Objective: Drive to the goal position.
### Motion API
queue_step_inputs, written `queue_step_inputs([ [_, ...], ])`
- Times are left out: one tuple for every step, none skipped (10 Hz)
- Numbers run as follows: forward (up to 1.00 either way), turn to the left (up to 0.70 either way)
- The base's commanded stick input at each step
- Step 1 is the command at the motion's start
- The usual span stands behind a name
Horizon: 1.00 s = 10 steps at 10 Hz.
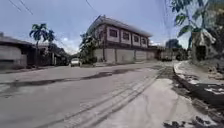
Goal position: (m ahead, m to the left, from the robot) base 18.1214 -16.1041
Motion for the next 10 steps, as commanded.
queue_step_inputs([
  [1.00, -0.03],
  [1.00, -0.03],
  [1.00, -0.11],
  [1.00, -0.29],
  [1.00, -0.38],
  [1.00, -0.39],
  [1.00, -0.39],
  [1.00, -0.30],
  [1.00, -0.16],
  [1.00, -0.06],
])
